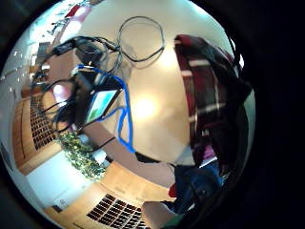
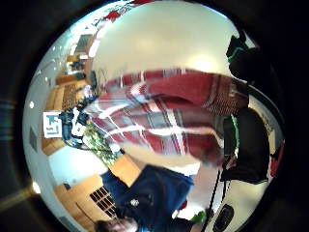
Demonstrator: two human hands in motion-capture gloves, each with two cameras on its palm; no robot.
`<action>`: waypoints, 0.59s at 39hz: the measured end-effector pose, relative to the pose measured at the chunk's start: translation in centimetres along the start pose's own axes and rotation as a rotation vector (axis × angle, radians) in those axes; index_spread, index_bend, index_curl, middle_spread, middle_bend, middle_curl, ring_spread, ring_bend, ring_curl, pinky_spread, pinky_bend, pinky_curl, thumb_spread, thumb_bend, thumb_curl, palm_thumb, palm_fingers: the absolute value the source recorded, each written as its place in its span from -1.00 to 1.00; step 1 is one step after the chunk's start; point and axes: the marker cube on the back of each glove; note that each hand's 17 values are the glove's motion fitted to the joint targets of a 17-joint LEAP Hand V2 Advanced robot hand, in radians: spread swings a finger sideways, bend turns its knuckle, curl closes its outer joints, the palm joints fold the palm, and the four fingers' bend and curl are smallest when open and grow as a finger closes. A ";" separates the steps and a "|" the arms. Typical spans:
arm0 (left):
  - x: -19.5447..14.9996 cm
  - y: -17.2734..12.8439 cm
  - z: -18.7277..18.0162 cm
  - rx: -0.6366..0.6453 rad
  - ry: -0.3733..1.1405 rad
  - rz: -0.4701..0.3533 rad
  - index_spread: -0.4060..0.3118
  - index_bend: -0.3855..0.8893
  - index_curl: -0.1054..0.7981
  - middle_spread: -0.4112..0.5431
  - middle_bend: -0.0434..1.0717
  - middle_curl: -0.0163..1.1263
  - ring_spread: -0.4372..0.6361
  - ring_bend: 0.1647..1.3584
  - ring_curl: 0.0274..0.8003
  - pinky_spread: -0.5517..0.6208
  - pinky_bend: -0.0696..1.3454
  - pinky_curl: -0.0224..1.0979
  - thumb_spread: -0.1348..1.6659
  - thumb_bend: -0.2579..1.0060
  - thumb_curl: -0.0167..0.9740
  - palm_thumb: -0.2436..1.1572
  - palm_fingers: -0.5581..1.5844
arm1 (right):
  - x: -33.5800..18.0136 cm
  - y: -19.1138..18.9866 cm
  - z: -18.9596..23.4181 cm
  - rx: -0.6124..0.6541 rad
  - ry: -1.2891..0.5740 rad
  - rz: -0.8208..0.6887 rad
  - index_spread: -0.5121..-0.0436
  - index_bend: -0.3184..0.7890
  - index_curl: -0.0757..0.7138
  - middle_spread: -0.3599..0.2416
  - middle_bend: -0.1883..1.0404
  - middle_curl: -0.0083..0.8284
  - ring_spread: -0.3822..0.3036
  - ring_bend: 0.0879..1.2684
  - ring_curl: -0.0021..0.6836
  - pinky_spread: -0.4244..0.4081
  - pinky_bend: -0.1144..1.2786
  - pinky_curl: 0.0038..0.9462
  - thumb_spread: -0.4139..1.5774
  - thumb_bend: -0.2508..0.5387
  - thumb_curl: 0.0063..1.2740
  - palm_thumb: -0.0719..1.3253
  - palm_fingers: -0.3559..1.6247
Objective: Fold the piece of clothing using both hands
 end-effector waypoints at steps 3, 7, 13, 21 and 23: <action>-0.3 -1.2 1.7 0.065 -0.023 -0.114 -0.70 0.12 0.39 -0.74 -0.02 -0.05 -0.78 -0.42 0.05 -0.59 -0.15 -0.06 0.49 -0.53 0.06 0.25 0.58 | -0.2 -1.6 0.9 0.130 -0.025 0.014 -0.07 -0.44 -0.17 -0.56 -0.16 0.13 -0.60 -0.20 0.26 -0.70 -0.01 -0.19 0.72 0.02 -0.44 0.47 0.49; -0.2 -0.5 2.7 0.174 -0.020 -0.122 -0.51 -0.07 0.33 -0.61 -0.29 -0.07 -0.62 -0.48 0.08 -0.51 -0.21 -0.07 0.54 -0.55 0.04 0.23 0.27 | 0.6 -1.2 1.4 0.208 -0.007 0.102 -0.06 -0.38 -0.22 -0.48 -0.35 0.08 -0.56 -0.17 0.33 -0.68 0.07 -0.13 0.73 -0.02 -0.46 0.45 0.30; 1.5 3.1 3.8 0.282 0.113 0.014 -0.39 -0.04 0.34 -0.45 -0.60 -0.18 -0.41 -0.60 -0.02 -0.33 -0.39 -0.16 0.58 -0.62 -0.02 0.13 0.16 | 1.6 1.4 2.3 0.177 -0.018 0.210 0.00 -0.34 -0.28 -0.39 -0.40 0.06 -0.44 -0.26 0.29 -0.51 0.06 -0.13 0.74 -0.36 -0.55 0.16 0.18; 3.2 4.9 7.5 0.243 0.120 0.039 -0.31 0.06 0.36 -0.26 -0.74 -0.31 -0.18 -0.66 -0.09 -0.09 -0.59 -0.26 0.60 -0.65 -0.11 -0.03 0.05 | 2.7 2.4 5.6 0.051 -0.027 0.359 0.21 -0.40 -0.42 -0.16 -0.39 0.04 -0.31 -0.20 0.26 -0.45 0.18 -0.15 0.72 -0.48 -0.58 -0.11 0.22; 3.0 4.9 8.3 0.225 0.106 0.019 -0.28 0.07 0.37 -0.22 -0.73 -0.32 -0.13 -0.66 -0.08 -0.04 -0.61 -0.25 0.60 -0.65 -0.13 -0.07 0.02 | 2.5 2.4 6.2 0.042 -0.013 0.369 0.25 -0.40 -0.44 -0.13 -0.39 0.04 -0.30 -0.18 0.27 -0.44 0.19 -0.15 0.72 -0.46 -0.58 -0.13 0.21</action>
